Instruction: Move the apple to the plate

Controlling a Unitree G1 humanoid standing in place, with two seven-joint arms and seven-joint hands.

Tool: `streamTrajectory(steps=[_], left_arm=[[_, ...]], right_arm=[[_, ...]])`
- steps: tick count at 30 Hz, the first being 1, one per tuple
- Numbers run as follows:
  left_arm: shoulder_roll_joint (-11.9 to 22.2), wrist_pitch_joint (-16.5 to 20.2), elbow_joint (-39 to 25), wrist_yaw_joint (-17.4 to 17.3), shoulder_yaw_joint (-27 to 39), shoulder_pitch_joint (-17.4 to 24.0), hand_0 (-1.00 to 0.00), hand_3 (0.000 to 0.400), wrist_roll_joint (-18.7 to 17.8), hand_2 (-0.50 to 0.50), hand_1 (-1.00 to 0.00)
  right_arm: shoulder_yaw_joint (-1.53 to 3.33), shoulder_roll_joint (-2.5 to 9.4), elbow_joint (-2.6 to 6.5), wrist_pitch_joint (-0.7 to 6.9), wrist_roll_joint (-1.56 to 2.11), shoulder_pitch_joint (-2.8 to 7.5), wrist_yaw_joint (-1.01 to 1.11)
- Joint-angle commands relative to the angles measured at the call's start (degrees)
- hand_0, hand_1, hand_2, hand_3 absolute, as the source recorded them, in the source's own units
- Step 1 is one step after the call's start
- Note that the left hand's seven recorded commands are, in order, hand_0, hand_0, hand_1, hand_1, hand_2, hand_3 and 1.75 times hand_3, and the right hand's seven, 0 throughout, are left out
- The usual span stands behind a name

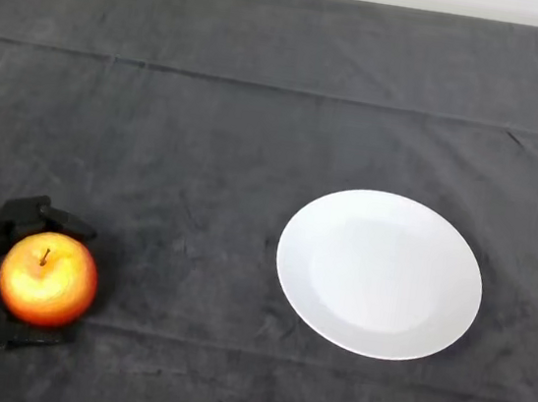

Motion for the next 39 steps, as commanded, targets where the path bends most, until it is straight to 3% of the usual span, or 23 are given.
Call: streamTrajectory(steps=[1, 9, 14, 24, 39], left_arm=[[0.23, 1.55, -2.26, 0.08, -0.99, -0.29, -1.0, 0.4, 1.72, 0.0, -1.0], [-0.49, 6.78, -12.76, 0.93, -0.52, 1.43, -1.0, 0.4, 0.42, 0.0, -1.0], [-1.0, 9.83, -16.84, 1.42, -0.17, 0.41, -1.0, 0.4, -0.47, 0.0, -1.0], [-4.49, 13.42, -17.09, 4.84, -1.18, -4.22, -1.0, 0.4, 0.12, 0.0, -1.0], [-9.23, 19.87, -20.18, 7.13, -5.11, -10.3, -1.0, 0.4, 0.59, 0.0, -1.0]], right_arm=[[-0.3, -1.1, -1.7, 0.23, 0.62, 0.35, -0.44], [-0.27, -1.06, -1.78, 0.22, 0.6, 0.37, -0.47], [-0.24, -1.01, -1.88, 0.22, 0.59, 0.39, -0.51], [-0.19, -0.92, -2.08, 0.23, 0.55, 0.44, -0.61], [-0.14, -0.81, -2.32, 0.25, 0.53, 0.5, -0.73]])
